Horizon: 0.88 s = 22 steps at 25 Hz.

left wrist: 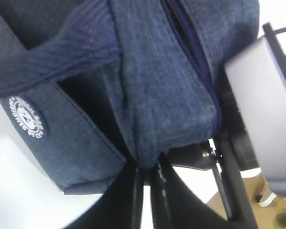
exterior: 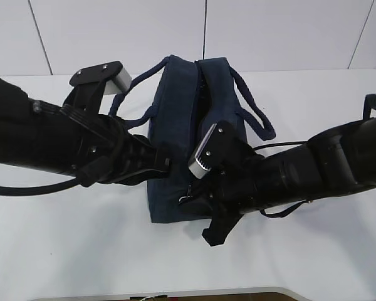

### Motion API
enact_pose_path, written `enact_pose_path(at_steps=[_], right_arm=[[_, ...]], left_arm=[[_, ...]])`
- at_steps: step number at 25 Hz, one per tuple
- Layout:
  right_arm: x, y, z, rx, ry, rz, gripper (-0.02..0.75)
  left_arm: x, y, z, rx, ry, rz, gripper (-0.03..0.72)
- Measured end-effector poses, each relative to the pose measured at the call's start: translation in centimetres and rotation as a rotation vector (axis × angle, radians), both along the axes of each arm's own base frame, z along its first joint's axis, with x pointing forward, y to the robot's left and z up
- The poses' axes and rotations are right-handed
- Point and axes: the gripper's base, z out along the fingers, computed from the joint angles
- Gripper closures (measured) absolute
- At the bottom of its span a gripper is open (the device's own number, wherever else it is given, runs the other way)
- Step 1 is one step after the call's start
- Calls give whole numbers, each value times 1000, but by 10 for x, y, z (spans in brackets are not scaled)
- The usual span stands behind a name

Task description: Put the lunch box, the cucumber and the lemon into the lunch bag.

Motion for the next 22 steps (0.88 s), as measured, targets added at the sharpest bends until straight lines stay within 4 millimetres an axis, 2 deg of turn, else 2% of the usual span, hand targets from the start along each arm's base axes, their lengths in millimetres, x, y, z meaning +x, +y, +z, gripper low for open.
enact_pose_path(at_steps=[6, 14, 22], right_arm=[[-4, -1, -2, -26, 61, 8, 733], [-11, -5, 10, -83, 65, 57, 733], [-17, -10, 24, -102, 95, 34, 733]], left_arm=[[0, 0, 0, 1, -3, 0, 701], [1, 0, 0, 2, -12, 8, 701], [2, 1, 0, 2, -15, 11, 701]])
